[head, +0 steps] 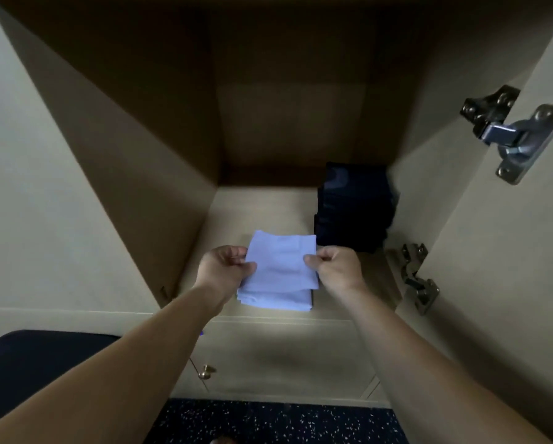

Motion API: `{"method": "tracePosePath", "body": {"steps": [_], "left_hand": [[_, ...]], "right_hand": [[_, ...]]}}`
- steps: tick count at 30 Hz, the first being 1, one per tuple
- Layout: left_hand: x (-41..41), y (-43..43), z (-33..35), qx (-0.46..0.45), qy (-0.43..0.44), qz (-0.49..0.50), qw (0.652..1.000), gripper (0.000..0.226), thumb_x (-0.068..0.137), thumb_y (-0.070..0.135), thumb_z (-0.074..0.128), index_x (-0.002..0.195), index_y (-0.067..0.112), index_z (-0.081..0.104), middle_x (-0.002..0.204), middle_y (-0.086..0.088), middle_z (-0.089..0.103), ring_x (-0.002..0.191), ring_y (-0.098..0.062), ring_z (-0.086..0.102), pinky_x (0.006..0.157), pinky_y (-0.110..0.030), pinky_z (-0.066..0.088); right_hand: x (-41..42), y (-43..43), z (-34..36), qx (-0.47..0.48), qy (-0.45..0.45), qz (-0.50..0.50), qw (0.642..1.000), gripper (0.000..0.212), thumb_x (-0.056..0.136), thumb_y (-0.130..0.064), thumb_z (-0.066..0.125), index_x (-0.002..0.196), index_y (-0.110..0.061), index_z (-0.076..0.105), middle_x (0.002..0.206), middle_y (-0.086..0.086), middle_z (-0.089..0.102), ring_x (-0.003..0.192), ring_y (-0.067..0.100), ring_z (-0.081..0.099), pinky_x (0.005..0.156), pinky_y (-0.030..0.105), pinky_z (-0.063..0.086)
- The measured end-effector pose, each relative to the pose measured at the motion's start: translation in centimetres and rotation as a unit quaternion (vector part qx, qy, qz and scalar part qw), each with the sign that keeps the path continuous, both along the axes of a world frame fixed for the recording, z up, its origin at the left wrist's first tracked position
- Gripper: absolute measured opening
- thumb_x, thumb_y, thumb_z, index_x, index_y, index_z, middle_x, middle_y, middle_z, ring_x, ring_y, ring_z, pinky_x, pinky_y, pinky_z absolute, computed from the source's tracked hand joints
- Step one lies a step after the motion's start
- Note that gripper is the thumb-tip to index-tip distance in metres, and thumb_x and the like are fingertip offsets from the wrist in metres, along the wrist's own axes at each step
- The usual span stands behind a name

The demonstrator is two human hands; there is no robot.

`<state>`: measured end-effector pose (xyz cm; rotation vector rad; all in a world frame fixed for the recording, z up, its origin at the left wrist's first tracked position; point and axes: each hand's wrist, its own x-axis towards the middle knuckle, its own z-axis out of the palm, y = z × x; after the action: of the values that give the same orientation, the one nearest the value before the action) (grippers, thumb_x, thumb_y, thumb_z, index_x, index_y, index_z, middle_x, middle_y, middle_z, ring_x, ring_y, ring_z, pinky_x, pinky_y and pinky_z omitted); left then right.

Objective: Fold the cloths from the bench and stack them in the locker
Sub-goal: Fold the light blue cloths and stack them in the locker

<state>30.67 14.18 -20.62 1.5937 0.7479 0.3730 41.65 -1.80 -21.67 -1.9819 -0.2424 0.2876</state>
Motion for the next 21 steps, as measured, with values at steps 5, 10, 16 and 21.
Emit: {"method": "tracePosePath", "body": {"steps": [5, 10, 16, 21], "left_hand": [[0.0, 0.9, -2.3, 0.008, -0.010, -0.009, 1.000, 0.024, 0.084, -0.007, 0.068, 0.087, 0.017, 0.068, 0.078, 0.002, 0.071, 0.068, -0.012, 0.066, 0.063, -0.022, 0.052], [-0.1, 0.8, -3.9, 0.029, -0.005, -0.004, 1.000, 0.024, 0.084, -0.006, 0.070, 0.103, 0.008, 0.067, 0.084, 0.001, 0.069, 0.070, -0.008, 0.064, 0.060, -0.010, 0.051], [-0.2, 0.6, -4.0, 0.131, 0.005, -0.014, 0.991, 0.032, 0.081, 0.003, 0.075, 0.109, 0.015, 0.064, 0.089, 0.001, 0.069, 0.080, -0.013, 0.065, 0.069, -0.013, 0.049], [-0.5, 0.5, -3.4, 0.400, 0.023, -0.091, 0.912, 0.038, 0.089, 0.019, 0.060, 0.126, 0.009, 0.063, 0.128, -0.006, 0.062, 0.121, -0.022, 0.055, 0.097, -0.010, 0.030]], "right_hand": [[-0.3, 0.5, -2.0, 0.001, 0.010, 0.004, 1.000, 0.009, 0.088, -0.015, 0.068, 0.086, -0.008, 0.070, 0.087, 0.007, 0.072, 0.086, 0.027, 0.068, 0.081, 0.039, 0.053], [-0.5, 0.7, -3.1, -0.009, 0.000, 0.000, 1.000, 0.005, 0.088, -0.014, 0.067, 0.083, -0.012, 0.069, 0.085, 0.005, 0.072, 0.085, 0.027, 0.068, 0.079, 0.038, 0.053], [-0.6, 0.8, -3.6, -0.008, -0.014, -0.012, 1.000, 0.003, 0.087, -0.017, 0.068, 0.088, -0.014, 0.068, 0.085, 0.001, 0.070, 0.086, 0.024, 0.067, 0.077, 0.033, 0.053], [-1.2, 0.3, -2.7, -0.133, -0.210, -0.007, 0.969, 0.029, 0.088, -0.020, 0.063, 0.116, -0.013, 0.065, 0.115, 0.006, 0.061, 0.103, 0.026, 0.058, 0.088, 0.035, 0.047]]}}
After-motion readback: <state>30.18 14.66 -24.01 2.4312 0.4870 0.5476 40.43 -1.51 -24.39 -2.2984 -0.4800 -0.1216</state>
